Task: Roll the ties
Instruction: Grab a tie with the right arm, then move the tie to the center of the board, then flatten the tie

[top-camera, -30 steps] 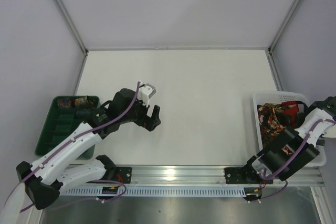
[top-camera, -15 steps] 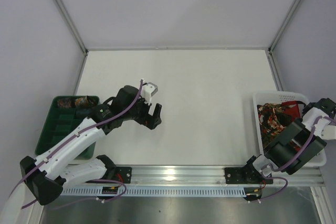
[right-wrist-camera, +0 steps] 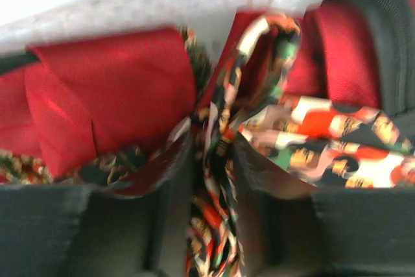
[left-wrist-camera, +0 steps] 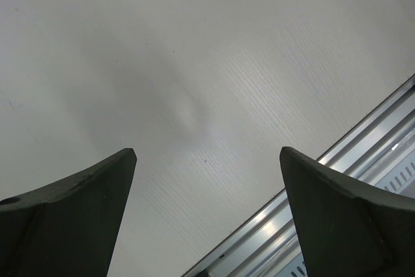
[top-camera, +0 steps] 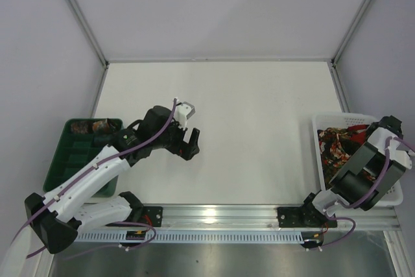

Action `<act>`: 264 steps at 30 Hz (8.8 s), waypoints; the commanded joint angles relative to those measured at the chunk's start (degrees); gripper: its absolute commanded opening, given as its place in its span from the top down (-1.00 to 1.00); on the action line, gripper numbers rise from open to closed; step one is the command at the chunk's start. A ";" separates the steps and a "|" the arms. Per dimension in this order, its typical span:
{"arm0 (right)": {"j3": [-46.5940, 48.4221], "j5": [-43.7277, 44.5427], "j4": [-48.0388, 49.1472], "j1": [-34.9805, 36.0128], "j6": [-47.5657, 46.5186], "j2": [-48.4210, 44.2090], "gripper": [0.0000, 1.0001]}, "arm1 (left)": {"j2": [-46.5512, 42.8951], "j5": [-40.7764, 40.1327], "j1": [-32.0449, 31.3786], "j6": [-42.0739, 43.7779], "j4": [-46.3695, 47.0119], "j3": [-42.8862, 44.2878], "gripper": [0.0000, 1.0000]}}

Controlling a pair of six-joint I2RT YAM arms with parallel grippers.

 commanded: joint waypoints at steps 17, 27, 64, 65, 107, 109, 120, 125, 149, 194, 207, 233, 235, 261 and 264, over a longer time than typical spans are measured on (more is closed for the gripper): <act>32.10 2.91 -11.04 13.63 -14.66 -8.42 1.00 | -2.34 -7.34 0.35 1.13 1.34 2.48 -1.00; 67.44 -4.12 -10.59 43.59 -31.27 -2.72 1.00 | -4.45 -10.71 -0.80 -1.15 0.46 6.60 -1.00; 85.31 -32.07 13.65 52.68 -31.04 -9.74 1.00 | -15.62 -8.78 2.72 -21.64 6.35 15.40 -1.00; 85.48 -32.60 15.58 52.60 -30.32 -9.39 1.00 | -14.65 -8.60 2.63 -21.37 6.52 15.66 -1.00; 62.81 -77.14 37.63 63.92 -6.78 -6.14 1.00 | -15.60 -6.66 5.62 -15.31 7.75 14.35 -1.00; 62.55 -79.35 41.33 67.17 -2.22 -4.65 1.00 | -16.22 -7.19 5.62 -15.40 7.67 13.99 -1.00; 42.24 -78.67 47.24 68.33 -18.87 4.30 1.00 | -20.97 -9.56 5.62 -17.07 3.19 14.61 -1.00; 49.69 -81.02 54.52 67.10 -21.00 20.73 1.00 | -23.69 -10.44 5.62 -17.50 -0.06 14.52 -1.00; 79.69 -41.68 5.03 61.57 -31.35 49.69 -0.99 | -3.14 -8.51 6.06 -22.33 5.21 20.75 -1.00; 16.02 -62.56 21.00 87.16 -33.72 16.30 1.00 | -8.14 -6.49 6.85 -24.62 -1.74 20.67 -1.00; -13.31 -83.94 19.60 65.01 -25.97 3.70 0.99 | -3.84 -0.95 7.38 -23.31 0.81 17.77 -1.00; 51.09 -26.45 20.79 73.78 -55.54 40.34 -0.97 | -7.61 0.54 7.55 -22.42 0.28 9.95 -1.00; 54.79 -27.93 21.04 73.95 -55.71 45.60 -0.94 | -8.14 0.89 7.64 -22.51 0.11 9.51 -1.00; 66.16 -63.21 23.67 75.54 -35.35 56.55 0.88 | -7.53 -2.44 9.66 -21.46 -6.13 12.58 -1.00; 56.16 -77.01 31.82 75.10 -20.52 53.73 0.92 | -6.65 -2.88 10.80 -22.16 -7.45 13.46 -1.00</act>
